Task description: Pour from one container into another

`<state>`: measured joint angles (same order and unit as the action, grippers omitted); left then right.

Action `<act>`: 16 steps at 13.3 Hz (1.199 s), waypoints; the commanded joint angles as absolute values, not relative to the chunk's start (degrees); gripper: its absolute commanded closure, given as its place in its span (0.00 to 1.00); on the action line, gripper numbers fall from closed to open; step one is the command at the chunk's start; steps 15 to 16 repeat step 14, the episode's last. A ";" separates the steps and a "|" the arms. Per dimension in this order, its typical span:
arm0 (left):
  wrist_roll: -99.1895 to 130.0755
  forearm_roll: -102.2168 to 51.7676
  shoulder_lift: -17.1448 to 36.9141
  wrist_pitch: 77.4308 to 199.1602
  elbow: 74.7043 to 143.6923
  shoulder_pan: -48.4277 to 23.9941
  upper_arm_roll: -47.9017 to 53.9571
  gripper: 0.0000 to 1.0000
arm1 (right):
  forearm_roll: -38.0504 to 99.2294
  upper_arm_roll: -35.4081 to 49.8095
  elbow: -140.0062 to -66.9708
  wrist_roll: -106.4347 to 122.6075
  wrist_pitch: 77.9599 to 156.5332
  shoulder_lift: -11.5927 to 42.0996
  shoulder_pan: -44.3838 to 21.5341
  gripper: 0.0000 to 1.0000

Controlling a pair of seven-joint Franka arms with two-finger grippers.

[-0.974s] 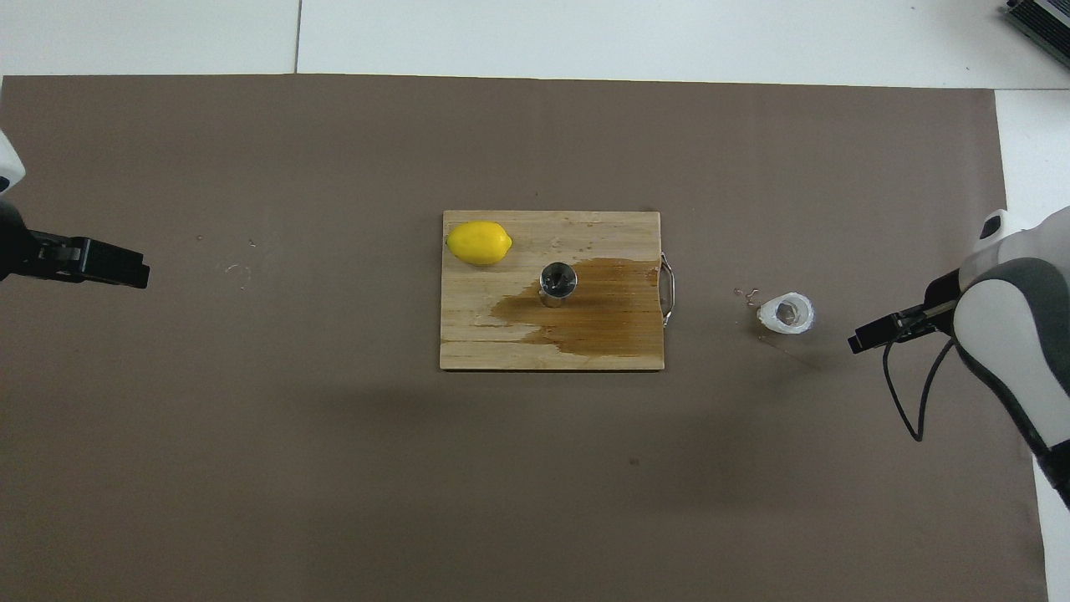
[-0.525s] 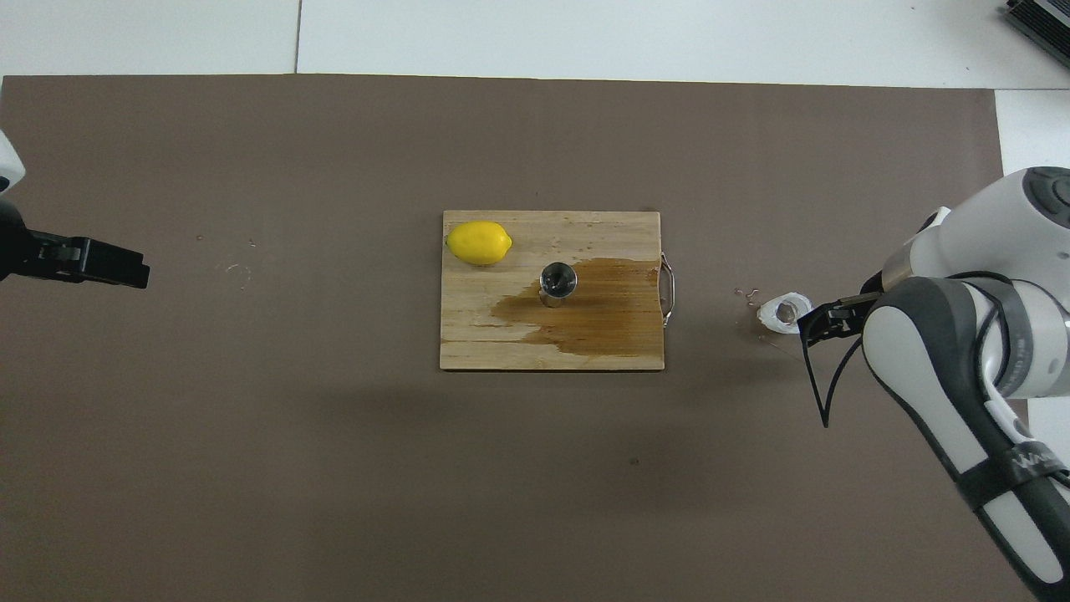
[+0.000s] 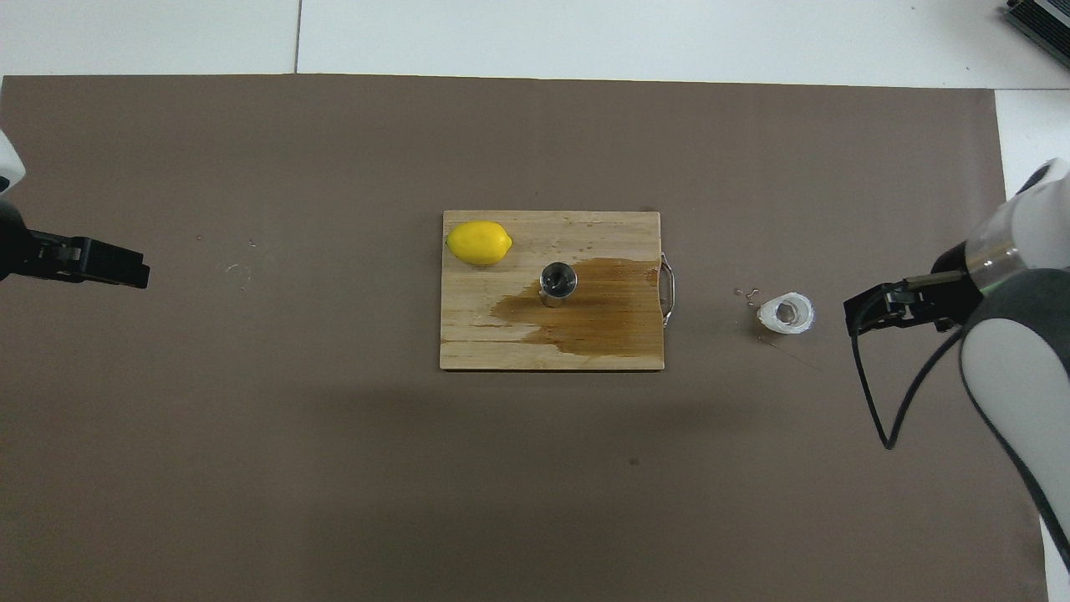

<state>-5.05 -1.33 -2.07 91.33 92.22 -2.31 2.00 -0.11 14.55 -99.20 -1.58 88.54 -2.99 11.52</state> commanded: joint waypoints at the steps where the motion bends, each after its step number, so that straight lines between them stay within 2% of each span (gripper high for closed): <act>1: -5.54 -0.44 -2.81 90.70 92.72 -2.37 2.64 0.00 | -0.09 14.94 -95.38 -3.08 84.13 -4.57 11.86 0.00; 5: -5.27 -0.44 -2.72 92.02 92.55 -2.46 2.55 0.00 | 1.48 12.59 -93.43 -1.15 82.44 -5.27 11.88 0.00; 8: -5.62 -0.70 -2.72 91.32 92.55 -2.20 2.64 0.00 | 2.29 1.54 -93.34 -1.41 81.57 -5.27 1.54 0.00; 10: -5.80 -0.70 -2.72 90.97 92.55 -2.20 2.55 0.00 | 1.85 -2.27 -92.47 -1.41 79.72 -5.01 -1.92 0.00; 16: -5.98 -0.70 -2.81 89.65 92.64 -2.02 2.55 0.00 | 2.02 -2.55 -92.02 -2.55 80.51 -5.27 -2.02 0.00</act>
